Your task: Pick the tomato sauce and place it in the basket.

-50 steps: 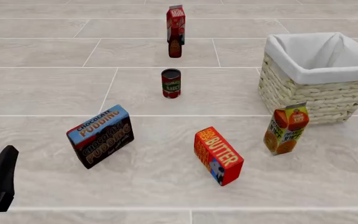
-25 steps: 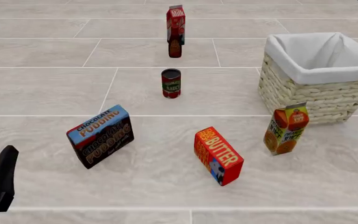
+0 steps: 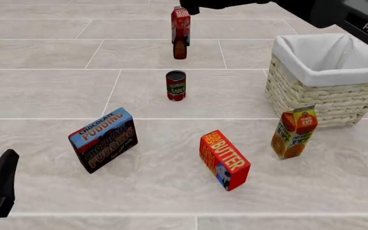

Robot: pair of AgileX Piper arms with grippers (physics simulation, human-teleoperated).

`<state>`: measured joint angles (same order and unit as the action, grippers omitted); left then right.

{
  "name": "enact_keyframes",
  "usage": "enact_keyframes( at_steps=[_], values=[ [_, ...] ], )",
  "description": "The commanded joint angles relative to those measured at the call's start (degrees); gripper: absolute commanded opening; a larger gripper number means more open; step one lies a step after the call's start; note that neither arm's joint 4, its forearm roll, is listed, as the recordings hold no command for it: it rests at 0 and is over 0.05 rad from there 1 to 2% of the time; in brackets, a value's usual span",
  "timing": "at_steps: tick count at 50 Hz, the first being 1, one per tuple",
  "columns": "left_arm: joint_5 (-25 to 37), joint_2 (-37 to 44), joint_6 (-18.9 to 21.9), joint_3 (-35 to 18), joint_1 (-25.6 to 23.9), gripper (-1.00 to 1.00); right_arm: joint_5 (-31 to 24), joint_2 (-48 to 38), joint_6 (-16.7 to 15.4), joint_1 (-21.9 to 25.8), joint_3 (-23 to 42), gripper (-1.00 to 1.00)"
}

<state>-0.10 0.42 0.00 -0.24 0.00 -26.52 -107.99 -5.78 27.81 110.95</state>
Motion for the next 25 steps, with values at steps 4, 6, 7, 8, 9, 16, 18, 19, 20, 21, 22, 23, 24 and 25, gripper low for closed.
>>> enact_keyframes(
  at_steps=[4, 6, 7, 8, 9, 16, 18, 19, 20, 21, 22, 23, 24, 25],
  values=[
    [0.00, 0.00, 0.00, 0.00, 0.00, 1.00, -0.91, -5.61, -0.17, 0.30, 3.65, 1.00],
    [0.00, 0.00, 0.00, 0.00, 0.00, 1.00, -1.11, -6.39, -0.02, 0.35, 4.22, 1.00],
    [0.00, 0.00, 0.00, 0.00, 0.00, 1.00, -1.21, -6.71, 0.04, 0.32, 4.51, 1.00],
    [0.00, 0.00, 0.00, 0.00, 0.00, 1.00, -1.31, -6.95, -0.05, 0.47, 4.66, 1.00],
    [0.00, 0.00, 0.00, 0.00, 0.00, 1.00, -1.42, -7.42, -0.07, 0.32, 5.03, 1.00],
    [0.00, 0.00, 0.00, 0.00, 0.00, 1.00, -2.09, -9.37, -0.35, 0.52, 6.43, 1.00],
    [0.00, 0.00, 0.00, 0.00, 0.00, 1.00, -2.38, -10.05, -0.33, 0.54, 7.13, 1.00],
    [0.00, 0.00, 0.00, 0.00, 0.00, 1.00, -2.47, -10.33, -0.52, 0.50, 7.36, 1.00],
    [0.00, 0.00, 0.00, 0.00, 0.00, 1.00, -2.59, -10.63, -0.49, 0.44, 7.69, 1.00],
    [0.00, 0.00, 0.00, 0.00, 0.00, 1.00, -2.60, -10.64, -0.49, 0.44, 7.72, 1.00],
    [0.00, 0.00, 0.00, 0.00, 0.00, 1.00, -2.88, -11.39, -0.56, 0.42, 8.45, 1.00],
    [0.00, 0.00, 0.00, 0.00, 0.00, 1.00, -2.91, -11.42, -0.56, 0.42, 8.51, 1.00],
    [0.00, 0.00, 0.00, 0.00, 0.00, 1.00, -3.15, -11.93, -0.42, 0.31, 9.15, 1.00],
    [0.00, 0.00, 0.00, 0.00, 0.00, 1.00, -3.27, -12.22, -0.41, 0.35, 9.43, 1.00]
  ],
)
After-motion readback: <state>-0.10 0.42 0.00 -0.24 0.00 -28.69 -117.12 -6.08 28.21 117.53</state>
